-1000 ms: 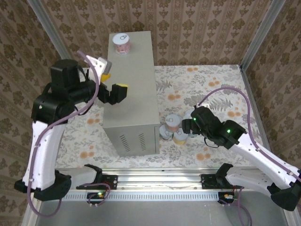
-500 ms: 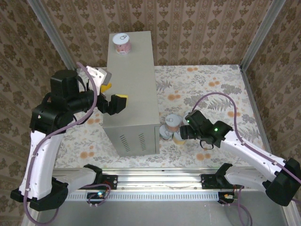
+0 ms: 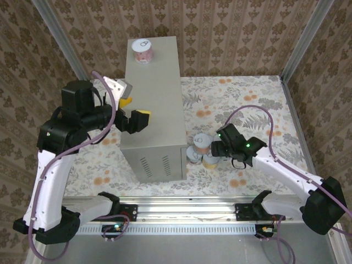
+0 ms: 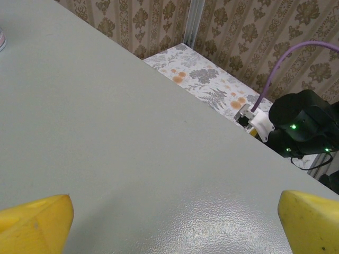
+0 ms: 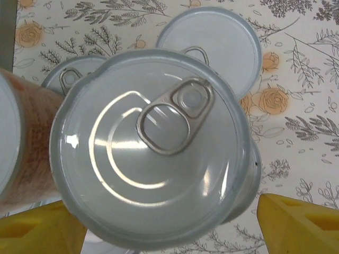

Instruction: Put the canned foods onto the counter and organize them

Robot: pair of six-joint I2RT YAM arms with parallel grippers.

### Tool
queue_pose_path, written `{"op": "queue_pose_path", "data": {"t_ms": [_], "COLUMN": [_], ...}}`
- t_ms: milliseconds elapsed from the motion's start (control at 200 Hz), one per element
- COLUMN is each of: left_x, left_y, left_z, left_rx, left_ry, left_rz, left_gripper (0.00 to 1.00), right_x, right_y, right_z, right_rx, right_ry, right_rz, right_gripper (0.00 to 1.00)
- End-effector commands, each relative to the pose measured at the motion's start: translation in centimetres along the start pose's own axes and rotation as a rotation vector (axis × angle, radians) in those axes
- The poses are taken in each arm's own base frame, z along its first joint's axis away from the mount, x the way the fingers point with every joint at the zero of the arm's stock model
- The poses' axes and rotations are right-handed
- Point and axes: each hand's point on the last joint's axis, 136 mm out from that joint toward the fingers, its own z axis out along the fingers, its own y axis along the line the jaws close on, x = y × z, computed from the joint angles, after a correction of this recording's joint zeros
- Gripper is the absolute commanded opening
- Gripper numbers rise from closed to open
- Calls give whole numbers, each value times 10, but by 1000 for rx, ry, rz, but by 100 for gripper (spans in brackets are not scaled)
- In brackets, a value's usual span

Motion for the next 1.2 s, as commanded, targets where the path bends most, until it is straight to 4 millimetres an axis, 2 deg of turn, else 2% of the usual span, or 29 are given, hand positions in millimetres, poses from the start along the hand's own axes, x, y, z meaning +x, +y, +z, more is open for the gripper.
{"op": "queue_pose_path", "data": {"t_ms": [0, 135, 160, 295, 595, 760, 995, 1015, 1195], "left_x": [-3, -4, -5, -5, -8, -9, -10, -8, -5], "left_y": [-1, 1, 1, 2, 0, -4, -14, -23, -42], "left_z": [4, 7, 8, 11, 12, 12, 7, 9, 9], "left_rx": [18, 18, 19, 21, 35, 53, 94, 123, 183], "left_ry": [-1, 4, 4, 10, 11, 12, 24, 32, 63], "left_rz": [-1, -1, -2, -6, -8, -8, 11, 23, 62], "left_gripper": [100, 100, 100, 100, 100, 100, 100, 100, 100], "right_x": [-15, -15, -22, -26, -38, -49, -69, -71, -93], "right_y": [6, 6, 9, 9, 11, 11, 12, 12, 22], "right_z": [3, 10, 11, 16, 9, -12, -58, -62, -106], "right_rx": [-33, -39, -51, -51, -65, -85, -118, -123, -195], "right_ry": [-28, -5, -27, -27, -57, -103, -163, -167, -218], "right_rz": [-13, -22, -19, -20, -24, -32, -81, -85, -135], "right_gripper": [84, 83, 83, 81, 72, 68, 67, 67, 67]}}
